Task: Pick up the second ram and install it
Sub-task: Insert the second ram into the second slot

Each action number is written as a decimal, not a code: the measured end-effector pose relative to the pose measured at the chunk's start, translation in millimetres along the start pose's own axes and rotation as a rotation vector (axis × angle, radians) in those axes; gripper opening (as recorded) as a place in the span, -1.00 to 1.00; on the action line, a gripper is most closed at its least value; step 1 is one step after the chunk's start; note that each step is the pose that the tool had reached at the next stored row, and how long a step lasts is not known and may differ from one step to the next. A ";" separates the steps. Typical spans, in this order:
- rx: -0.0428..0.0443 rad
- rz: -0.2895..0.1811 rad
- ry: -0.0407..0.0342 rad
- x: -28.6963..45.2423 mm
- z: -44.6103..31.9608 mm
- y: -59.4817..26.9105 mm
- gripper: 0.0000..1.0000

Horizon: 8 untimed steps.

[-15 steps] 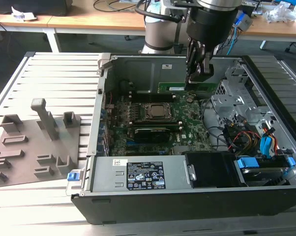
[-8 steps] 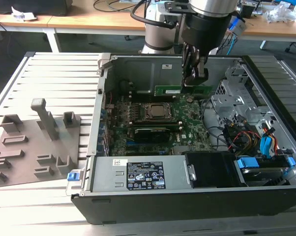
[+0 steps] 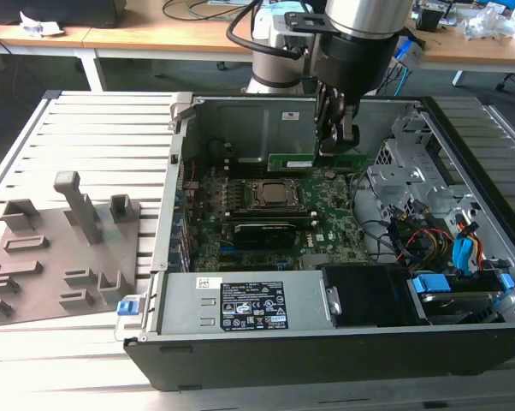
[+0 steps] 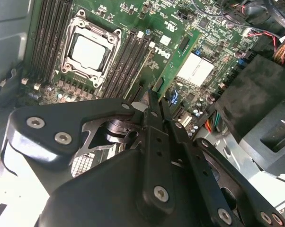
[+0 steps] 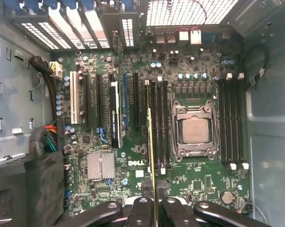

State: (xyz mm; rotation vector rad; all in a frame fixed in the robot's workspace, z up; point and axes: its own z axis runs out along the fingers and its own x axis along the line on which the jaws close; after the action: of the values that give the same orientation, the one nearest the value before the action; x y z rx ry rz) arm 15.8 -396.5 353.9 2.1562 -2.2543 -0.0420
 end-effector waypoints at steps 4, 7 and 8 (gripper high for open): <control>0.0000 0.000 -0.0001 -0.1 3.2 0.1 -0.73; 0.0000 0.000 0.0000 0.0 5.9 0.2 -0.73; -0.0001 0.000 0.0001 0.0 6.5 0.2 -0.73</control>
State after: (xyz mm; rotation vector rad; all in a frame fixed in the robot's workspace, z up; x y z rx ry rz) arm 15.4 -396.4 347.4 2.1562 -2.2541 -0.0420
